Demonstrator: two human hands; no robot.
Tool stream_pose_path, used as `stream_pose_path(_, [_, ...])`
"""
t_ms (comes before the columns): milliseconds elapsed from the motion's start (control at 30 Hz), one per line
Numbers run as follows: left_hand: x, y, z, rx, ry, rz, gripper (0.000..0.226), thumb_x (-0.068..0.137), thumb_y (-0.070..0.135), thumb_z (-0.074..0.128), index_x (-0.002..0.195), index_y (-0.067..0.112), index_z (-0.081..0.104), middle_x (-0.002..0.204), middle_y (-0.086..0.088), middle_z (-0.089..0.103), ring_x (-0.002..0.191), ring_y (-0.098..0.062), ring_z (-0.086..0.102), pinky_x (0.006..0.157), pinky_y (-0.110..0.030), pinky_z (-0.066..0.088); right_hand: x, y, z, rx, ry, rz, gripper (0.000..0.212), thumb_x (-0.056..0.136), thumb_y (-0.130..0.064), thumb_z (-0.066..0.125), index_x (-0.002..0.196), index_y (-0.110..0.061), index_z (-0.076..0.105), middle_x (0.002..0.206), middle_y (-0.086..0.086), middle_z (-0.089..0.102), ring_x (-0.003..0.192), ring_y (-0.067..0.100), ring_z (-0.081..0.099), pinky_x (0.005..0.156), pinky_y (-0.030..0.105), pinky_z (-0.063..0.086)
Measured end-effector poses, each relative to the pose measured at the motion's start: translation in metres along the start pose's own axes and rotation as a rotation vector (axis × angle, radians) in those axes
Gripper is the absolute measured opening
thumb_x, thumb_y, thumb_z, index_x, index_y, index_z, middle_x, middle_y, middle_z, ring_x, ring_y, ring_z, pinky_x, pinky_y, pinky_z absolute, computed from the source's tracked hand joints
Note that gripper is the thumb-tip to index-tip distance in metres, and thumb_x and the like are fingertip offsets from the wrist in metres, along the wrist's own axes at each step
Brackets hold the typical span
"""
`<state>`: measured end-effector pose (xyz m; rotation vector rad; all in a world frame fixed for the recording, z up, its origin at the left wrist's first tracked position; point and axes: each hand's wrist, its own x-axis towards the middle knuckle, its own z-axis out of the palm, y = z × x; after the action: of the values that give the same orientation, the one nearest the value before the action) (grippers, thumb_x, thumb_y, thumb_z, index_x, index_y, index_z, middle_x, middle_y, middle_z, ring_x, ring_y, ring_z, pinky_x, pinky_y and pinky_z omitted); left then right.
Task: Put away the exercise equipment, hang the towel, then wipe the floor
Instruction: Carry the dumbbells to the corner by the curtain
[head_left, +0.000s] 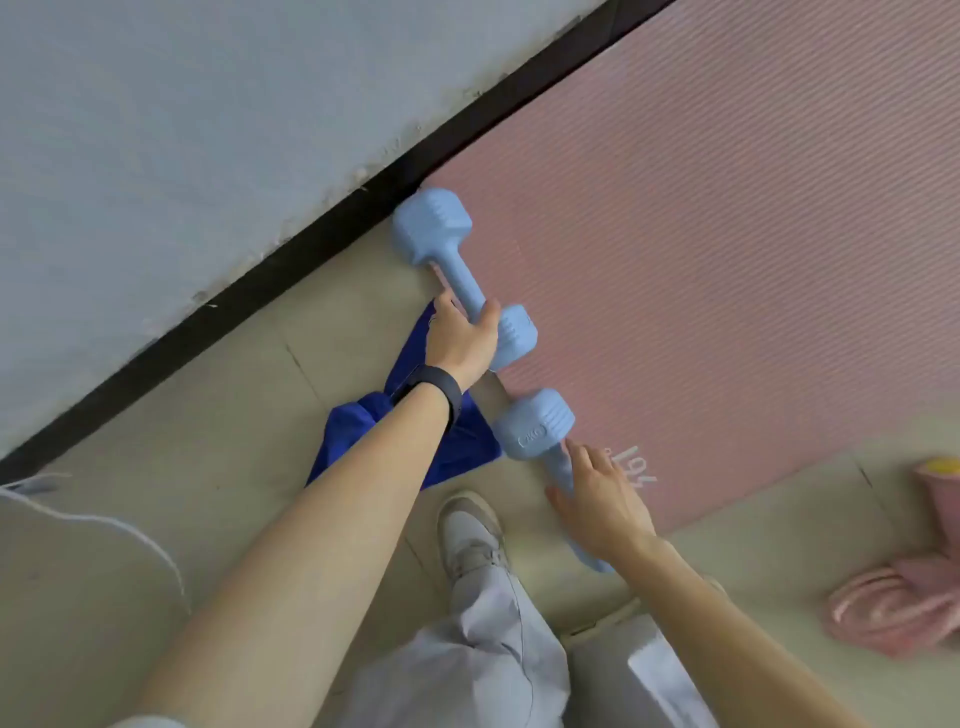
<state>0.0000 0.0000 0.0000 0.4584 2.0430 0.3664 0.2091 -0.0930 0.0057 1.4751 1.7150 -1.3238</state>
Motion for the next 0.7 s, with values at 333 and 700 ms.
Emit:
stream_pose_path(333, [0.055,0.009,0.017,-0.173,0.117,-0.085,0.064,0.100,0.020,0.050,0.153,0.011,0.015,0.141,-0.011,0.048,0.125,-0.030,0.054,0.095,-0.036,0.045,0.033,0.011,0.025,0.186,0.018,-0.067,0.020,0.099,-0.016,0.051,0.114,-0.009,0.039,0.107,0.011,0.057,0.086,0.033,0.058,0.073,0.042,0.046])
stream_pose_path(700, [-0.147,0.017,-0.056,0.065,-0.096,-0.155,0.050,0.093,0.018,0.057,0.137,0.014,0.032,0.109,-0.011,0.061,0.094,-0.030,0.063,0.086,-0.044,0.051,-0.142,0.001,-0.100,0.321,0.149,0.087,0.025,0.097,-0.013,0.053,0.115,-0.005,0.039,0.086,0.015,0.060,0.079,0.043,0.058,0.068,0.046,0.044])
